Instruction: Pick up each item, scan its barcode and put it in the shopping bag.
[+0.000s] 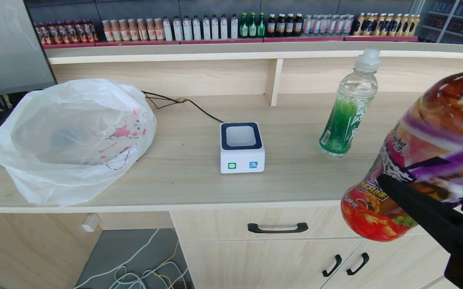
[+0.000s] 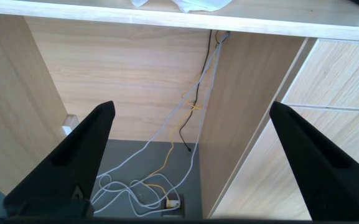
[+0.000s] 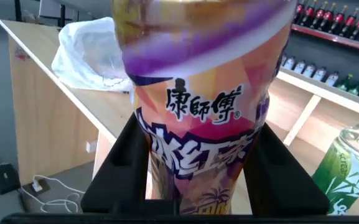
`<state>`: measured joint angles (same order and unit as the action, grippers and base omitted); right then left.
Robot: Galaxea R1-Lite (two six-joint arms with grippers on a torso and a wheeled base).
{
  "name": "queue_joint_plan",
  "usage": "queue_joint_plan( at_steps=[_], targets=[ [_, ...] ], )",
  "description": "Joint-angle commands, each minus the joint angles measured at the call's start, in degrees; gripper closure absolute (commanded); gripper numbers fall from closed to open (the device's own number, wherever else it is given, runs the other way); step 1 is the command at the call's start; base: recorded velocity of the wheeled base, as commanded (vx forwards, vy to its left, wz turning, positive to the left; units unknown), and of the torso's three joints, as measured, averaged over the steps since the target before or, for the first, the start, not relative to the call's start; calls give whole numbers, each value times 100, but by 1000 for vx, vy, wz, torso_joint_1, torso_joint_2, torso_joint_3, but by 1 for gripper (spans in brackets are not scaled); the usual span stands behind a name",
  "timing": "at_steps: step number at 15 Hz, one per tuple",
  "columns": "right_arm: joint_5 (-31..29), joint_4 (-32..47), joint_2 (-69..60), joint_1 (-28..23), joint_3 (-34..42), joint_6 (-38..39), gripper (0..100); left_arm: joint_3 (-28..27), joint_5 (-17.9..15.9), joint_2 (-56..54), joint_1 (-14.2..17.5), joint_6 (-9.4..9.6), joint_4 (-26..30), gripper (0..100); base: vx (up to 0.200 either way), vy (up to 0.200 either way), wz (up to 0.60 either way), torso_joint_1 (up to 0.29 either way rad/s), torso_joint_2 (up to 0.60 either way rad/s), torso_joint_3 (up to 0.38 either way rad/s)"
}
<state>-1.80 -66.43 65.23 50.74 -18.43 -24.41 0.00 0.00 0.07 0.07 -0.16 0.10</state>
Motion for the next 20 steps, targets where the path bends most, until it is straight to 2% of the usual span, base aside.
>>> queue_joint_plan(
  at_steps=[1, 3, 5, 8, 11, 17, 20],
  targets=[
    [-13, -2, 130, 490, -46, -548, 100, 0, 0, 1, 1, -2, -1, 0, 0, 0, 0, 0, 0, 0],
    [13, -11, 385, 956, 15, -987, 100, 0, 0, 1, -7, -2, -1, 0, 0, 0, 0, 0, 0, 0],
    [22, -19, 631, 1096, -20, -1268, 100, 0, 0, 1, 1, -2, -1, 0, 0, 0, 0, 0, 0, 0],
    [-39, -37, 974, 1615, -73, -2218, 100, 0, 0, 1, -7, -2, -1, 0, 0, 0, 0, 0, 0, 0],
    [-39, -63, 965, 1615, -38, -2877, 100, 0, 0, 1, 1, -2, -1, 0, 0, 0, 0, 0, 0, 0],
    [-22, -63, 1176, 1624, 121, -3501, 100, 0, 0, 1, 1, -2, -1, 0, 0, 0, 0, 0, 0, 0],
    [-22, -345, 1484, 1571, -73, -4635, 100, 0, 0, 1, 1, -2, -1, 0, 0, 0, 0, 0, 0, 0]
  ],
)
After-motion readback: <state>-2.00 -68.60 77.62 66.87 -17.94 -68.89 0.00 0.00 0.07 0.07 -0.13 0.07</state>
